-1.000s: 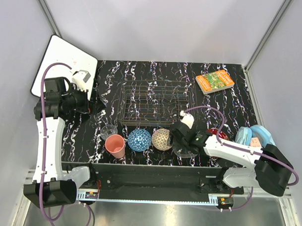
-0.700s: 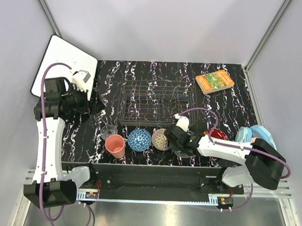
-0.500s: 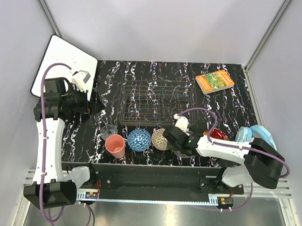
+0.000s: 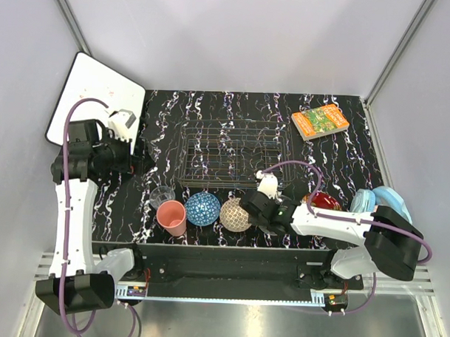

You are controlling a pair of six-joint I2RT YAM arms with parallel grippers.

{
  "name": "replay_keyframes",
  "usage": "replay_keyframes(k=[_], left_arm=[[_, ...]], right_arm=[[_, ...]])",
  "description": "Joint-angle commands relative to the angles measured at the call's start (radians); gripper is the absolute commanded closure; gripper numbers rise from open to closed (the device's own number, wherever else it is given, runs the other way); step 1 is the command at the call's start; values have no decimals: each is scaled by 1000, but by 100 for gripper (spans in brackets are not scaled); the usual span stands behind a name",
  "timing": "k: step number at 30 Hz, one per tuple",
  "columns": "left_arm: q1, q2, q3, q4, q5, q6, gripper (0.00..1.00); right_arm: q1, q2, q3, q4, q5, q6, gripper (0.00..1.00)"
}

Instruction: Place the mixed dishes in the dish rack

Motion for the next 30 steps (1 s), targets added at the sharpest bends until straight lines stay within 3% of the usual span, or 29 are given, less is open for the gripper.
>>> replay_keyframes(k=[1,13,20,25,30], left_arm=[[5,-29,0,19,-15,19,1],[5,-38,-5,13,-12,26,1],[5,-40,10,0,-7,25,1],[7,-41,24,-15,-13,28,1],[5,-49,32,-27,-35,39,1]], right_arm=[[31,-4,72,-18,91,-9,100],[86,-101,370,-416,304,-35,100],[91,-110,603,-617,572,-179,100],[54,44,810,-630,903,-414,100],[-73,256,931,-637,1092,-567,100]])
